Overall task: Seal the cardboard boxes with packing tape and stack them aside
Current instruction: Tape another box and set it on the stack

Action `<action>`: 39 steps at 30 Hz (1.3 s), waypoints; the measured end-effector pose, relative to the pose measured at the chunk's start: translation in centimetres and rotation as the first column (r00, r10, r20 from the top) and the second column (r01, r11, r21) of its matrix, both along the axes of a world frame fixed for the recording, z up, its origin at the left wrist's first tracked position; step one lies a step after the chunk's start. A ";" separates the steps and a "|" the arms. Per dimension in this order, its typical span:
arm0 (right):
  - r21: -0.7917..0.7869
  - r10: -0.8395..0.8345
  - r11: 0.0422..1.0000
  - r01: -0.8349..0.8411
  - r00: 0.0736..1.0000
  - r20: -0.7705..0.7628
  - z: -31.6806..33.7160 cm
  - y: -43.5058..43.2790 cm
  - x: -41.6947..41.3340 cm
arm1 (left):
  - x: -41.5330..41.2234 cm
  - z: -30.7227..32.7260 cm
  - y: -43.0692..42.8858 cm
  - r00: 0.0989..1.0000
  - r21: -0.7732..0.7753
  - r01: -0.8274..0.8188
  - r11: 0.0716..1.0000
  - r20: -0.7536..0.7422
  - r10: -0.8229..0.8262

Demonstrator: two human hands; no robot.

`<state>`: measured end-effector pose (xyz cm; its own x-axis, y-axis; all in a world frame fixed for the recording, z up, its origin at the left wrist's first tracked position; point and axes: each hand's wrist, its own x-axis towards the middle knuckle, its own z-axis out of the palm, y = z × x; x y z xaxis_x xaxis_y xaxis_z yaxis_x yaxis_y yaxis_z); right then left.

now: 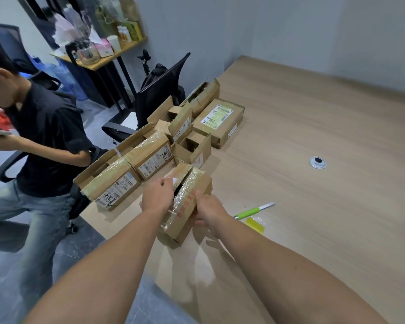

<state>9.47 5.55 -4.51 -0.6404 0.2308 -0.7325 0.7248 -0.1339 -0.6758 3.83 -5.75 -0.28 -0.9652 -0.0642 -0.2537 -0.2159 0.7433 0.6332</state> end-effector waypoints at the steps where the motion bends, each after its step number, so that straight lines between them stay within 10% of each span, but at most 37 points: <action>1: 0.015 -0.003 1.000 0.003 1.000 -0.007 0.3 0.6 0.4 | 0.3 0.2 0.5 1.000 0.008 0.002 1.000 0.000 -0.002; 11: 0.245 0.004 0.969 0.037 0.987 -0.162 0.8 6.8 2.7 | 2.3 2.3 5.9 0.993 0.181 0.118 0.976 -0.046 -0.112; 39: -0.053 -0.778 0.610 0.791 0.584 -0.229 3.1 24.7 19.4 | 12.8 4.4 31.6 0.636 0.114 0.772 0.626 -0.158 -0.755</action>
